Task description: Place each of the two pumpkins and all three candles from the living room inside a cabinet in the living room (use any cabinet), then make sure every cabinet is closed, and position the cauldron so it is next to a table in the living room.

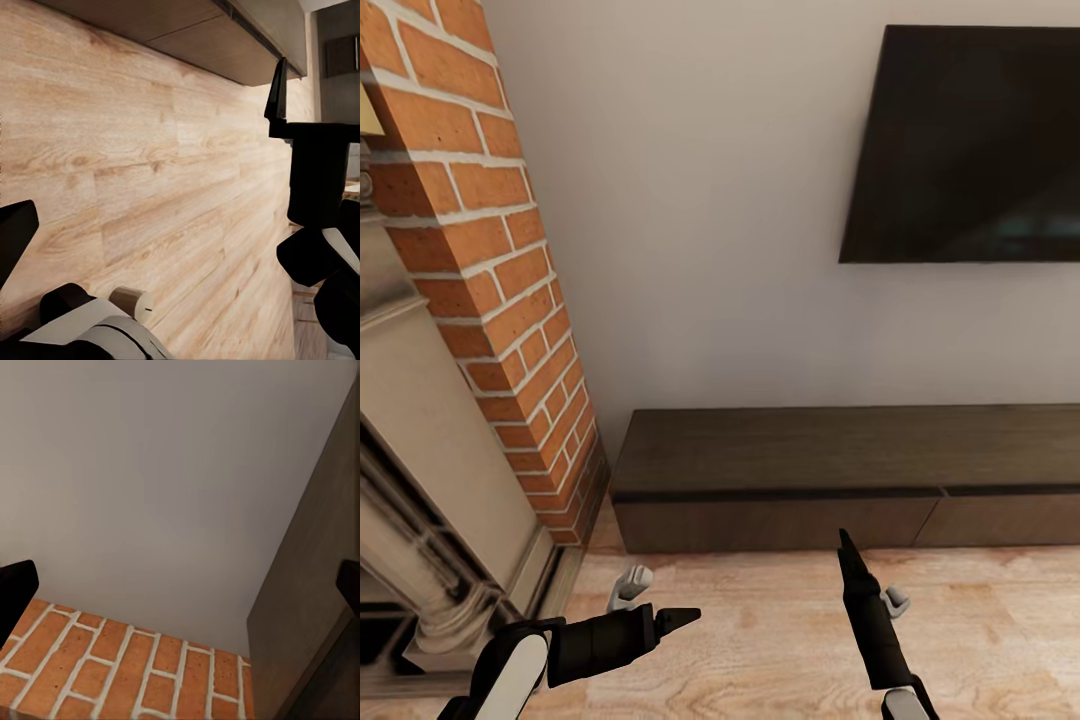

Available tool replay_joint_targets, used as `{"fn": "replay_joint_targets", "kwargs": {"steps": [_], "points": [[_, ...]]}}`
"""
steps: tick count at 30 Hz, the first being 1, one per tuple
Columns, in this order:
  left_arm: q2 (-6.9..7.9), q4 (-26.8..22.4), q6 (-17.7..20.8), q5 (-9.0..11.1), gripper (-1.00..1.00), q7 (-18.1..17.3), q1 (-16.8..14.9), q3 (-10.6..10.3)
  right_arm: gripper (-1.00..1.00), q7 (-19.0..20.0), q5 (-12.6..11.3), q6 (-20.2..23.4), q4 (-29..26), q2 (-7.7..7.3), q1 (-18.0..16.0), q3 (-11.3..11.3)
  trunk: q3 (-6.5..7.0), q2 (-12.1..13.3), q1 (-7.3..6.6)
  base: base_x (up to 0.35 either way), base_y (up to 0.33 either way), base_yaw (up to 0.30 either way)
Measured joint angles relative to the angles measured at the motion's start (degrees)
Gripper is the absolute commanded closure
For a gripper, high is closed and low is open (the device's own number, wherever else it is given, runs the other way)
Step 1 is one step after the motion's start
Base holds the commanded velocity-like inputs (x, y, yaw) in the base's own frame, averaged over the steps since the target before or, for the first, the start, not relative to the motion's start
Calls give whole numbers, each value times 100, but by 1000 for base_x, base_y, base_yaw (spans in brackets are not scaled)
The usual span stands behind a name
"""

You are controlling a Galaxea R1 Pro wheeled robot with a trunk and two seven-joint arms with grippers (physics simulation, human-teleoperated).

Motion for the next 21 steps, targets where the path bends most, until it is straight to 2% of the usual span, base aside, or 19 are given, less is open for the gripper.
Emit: {"fn": "replay_joint_targets", "kwargs": {"steps": [12,14,16,21], "points": [[4,1,0,-5,-100,8,0,-5,-100,-1,-9,9,61,0,0,-2,-215,-481,264,0,0,0],[40,-3,0,-5,-100,9,0,-2,-100,-1,-9,9,63,0,0,1,-251,-562,308,0,0,0],[193,-40,-1,-2,-100,3,0,-23,-100,-1,-9,12,64,0,0,3,-287,-642,352,0,0,0],[282,-118,-11,-38,-100,46,0,-61,-100,-1,-9,12,65,0,0,6,-377,-842,461,0,0,0]]}}
